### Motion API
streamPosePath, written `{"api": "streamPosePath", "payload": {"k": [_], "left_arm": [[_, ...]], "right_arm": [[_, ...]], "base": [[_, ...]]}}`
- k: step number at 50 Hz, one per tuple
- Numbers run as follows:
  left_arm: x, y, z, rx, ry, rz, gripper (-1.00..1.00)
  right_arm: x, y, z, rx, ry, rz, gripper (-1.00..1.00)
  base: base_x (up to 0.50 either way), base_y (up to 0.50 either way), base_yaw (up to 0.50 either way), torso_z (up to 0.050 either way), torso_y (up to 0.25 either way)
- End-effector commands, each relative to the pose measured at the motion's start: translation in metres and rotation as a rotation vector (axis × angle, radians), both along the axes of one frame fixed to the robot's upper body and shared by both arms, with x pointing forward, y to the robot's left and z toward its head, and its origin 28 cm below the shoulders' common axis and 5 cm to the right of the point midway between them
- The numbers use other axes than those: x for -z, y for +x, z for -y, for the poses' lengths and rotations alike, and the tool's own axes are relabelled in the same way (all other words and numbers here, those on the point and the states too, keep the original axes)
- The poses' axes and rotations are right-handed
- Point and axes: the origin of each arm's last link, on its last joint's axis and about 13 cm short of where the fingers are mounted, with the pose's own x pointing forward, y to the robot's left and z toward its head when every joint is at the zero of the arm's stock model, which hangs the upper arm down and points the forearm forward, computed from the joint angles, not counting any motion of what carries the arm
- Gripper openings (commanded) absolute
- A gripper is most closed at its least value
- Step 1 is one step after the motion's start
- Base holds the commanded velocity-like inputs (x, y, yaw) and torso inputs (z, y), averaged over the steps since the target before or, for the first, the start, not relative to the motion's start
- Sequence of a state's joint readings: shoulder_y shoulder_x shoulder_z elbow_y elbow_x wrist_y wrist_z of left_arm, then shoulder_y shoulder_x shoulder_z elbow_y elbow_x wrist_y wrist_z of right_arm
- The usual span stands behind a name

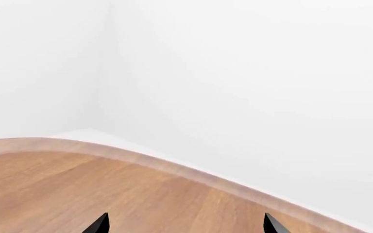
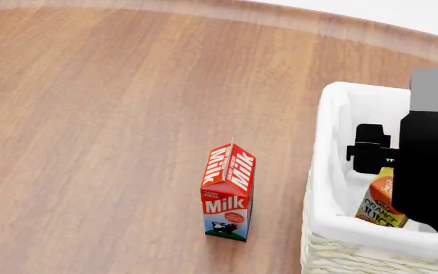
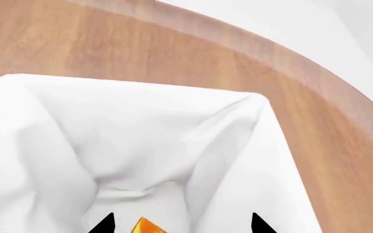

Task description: Pick up the orange juice, and put it in the basket.

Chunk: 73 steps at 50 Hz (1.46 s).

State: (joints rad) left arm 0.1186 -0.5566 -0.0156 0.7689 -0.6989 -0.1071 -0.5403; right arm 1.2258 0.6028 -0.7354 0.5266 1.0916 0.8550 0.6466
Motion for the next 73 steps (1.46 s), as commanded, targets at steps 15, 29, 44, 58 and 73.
{"api": "streamPosePath", "payload": {"k": [15,29,44,58,73], "left_arm": [[-0.006,-0.005,0.0,0.008,-0.006,0.019,1.0],[-0.007,-0.006,0.001,0.006,0.003,0.021,1.0],[-0.009,-0.007,0.003,0.012,0.006,0.027,1.0],[-0.011,-0.009,0.003,0.013,0.007,0.036,1.0],[-0.012,-0.01,0.003,0.015,0.008,0.041,1.0]], "right_arm": [[-0.033,-0.045,-0.017,-0.095,-0.048,0.217,1.0],[-0.029,-0.078,-0.025,-0.097,-0.195,0.404,1.0],[-0.016,-0.124,-0.04,-0.139,-0.202,0.515,1.0],[0.007,-0.144,-0.051,-0.175,-0.229,0.531,1.0],[0.049,-0.155,-0.057,-0.184,-0.201,0.523,1.0]], "base": [[0.0,0.0,0.0,0.0,0.0],[0.0,0.0,0.0,0.0,0.0],[0.0,0.0,0.0,0.0,0.0],[0.0,0.0,0.0,0.0,0.0],[0.0,0.0,0.0,0.0,0.0]]}}
